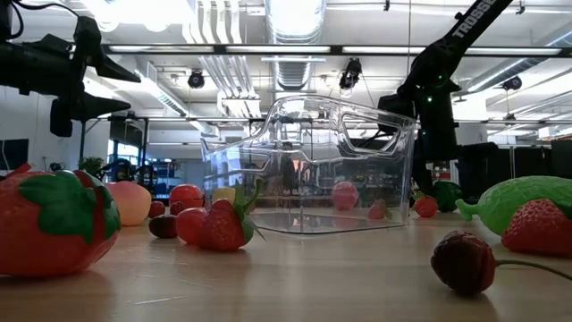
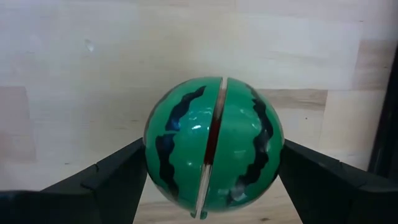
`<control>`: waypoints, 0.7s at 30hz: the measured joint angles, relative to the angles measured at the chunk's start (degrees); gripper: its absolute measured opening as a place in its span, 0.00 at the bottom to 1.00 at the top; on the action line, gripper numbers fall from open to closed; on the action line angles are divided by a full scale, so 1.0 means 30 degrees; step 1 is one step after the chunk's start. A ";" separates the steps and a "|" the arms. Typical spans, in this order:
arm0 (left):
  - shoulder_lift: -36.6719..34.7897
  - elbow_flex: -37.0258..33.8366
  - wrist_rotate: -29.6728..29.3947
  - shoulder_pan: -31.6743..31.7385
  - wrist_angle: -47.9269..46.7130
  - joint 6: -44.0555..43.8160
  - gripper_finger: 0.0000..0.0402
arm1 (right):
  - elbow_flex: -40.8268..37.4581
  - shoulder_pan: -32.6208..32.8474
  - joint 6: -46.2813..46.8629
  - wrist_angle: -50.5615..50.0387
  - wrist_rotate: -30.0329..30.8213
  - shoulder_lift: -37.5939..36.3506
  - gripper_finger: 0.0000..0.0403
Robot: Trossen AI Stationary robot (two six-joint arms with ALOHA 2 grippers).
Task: Pick and placing Produce into tupperware
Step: Put the green watermelon into the transparent bin
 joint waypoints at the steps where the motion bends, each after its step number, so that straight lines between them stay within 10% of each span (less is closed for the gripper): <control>1: 0.0000 0.0000 0.0000 0.0000 0.0003 0.0000 0.60 | 0.0000 0.0000 -0.0025 0.0005 0.0003 0.0005 0.82; 21: 0.0000 0.0000 0.0000 0.0000 0.0000 0.0007 0.60 | -0.0007 -0.1800 -0.2595 0.1148 0.0503 0.0044 0.82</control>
